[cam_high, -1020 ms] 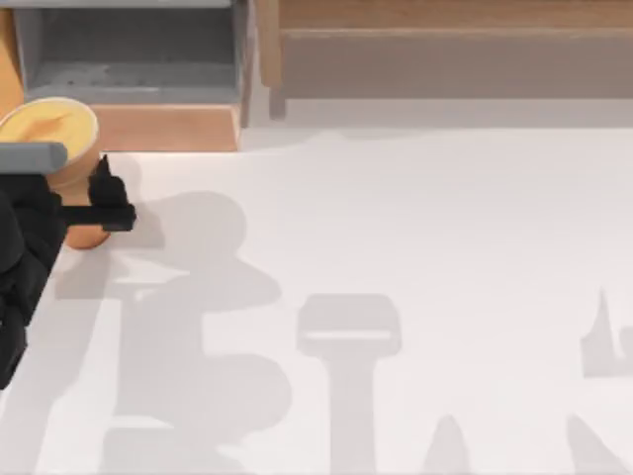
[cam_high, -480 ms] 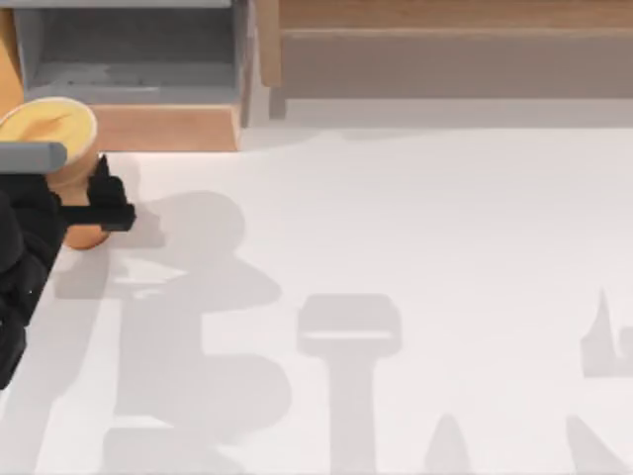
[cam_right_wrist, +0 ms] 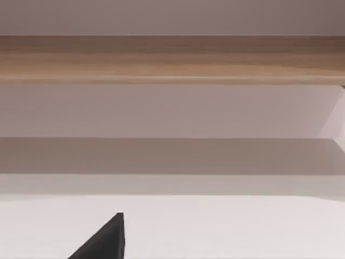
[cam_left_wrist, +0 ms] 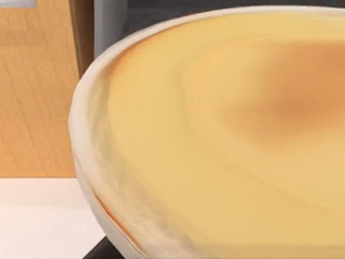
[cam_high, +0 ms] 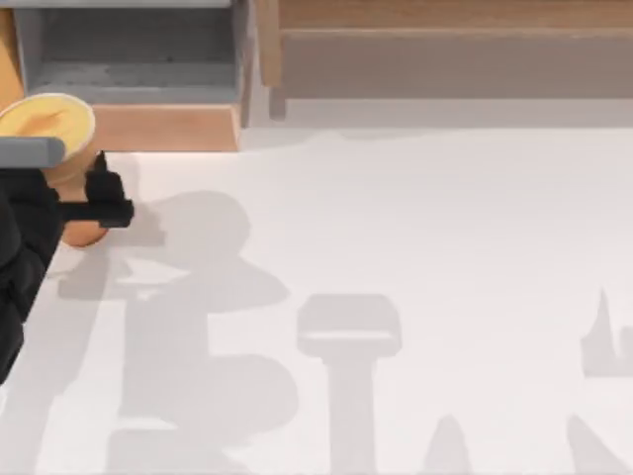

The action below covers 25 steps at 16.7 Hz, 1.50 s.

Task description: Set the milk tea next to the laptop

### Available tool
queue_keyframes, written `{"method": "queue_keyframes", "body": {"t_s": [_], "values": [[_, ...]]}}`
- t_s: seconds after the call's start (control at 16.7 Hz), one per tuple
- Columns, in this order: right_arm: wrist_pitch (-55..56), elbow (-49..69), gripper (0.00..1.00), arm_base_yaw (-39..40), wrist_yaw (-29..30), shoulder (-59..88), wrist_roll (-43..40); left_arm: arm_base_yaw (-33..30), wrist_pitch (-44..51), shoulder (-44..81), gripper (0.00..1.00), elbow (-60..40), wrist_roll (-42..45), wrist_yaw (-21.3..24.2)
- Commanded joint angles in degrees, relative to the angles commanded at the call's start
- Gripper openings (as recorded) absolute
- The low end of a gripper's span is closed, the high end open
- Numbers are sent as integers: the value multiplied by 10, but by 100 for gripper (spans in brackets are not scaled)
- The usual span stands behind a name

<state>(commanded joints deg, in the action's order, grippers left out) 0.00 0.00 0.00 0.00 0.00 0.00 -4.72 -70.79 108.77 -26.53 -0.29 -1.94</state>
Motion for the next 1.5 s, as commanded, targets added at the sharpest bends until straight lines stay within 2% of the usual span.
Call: {"method": "queue_keyframes", "body": {"t_s": [0.42, 0.78, 1.14, 1.5], "values": [[0, 0, 100, 0, 0, 0, 0, 0, 6, -12, 0, -4, 1, 0], [0, 0, 100, 0, 0, 0, 0, 2, 37, -102, 0, -31, 7, 4], [0, 0, 100, 0, 0, 0, 0, 6, 153, -264, 0, -6, 14, 12], [0, 0, 100, 0, 0, 0, 0, 12, 302, -460, 0, 66, 15, 15]]}}
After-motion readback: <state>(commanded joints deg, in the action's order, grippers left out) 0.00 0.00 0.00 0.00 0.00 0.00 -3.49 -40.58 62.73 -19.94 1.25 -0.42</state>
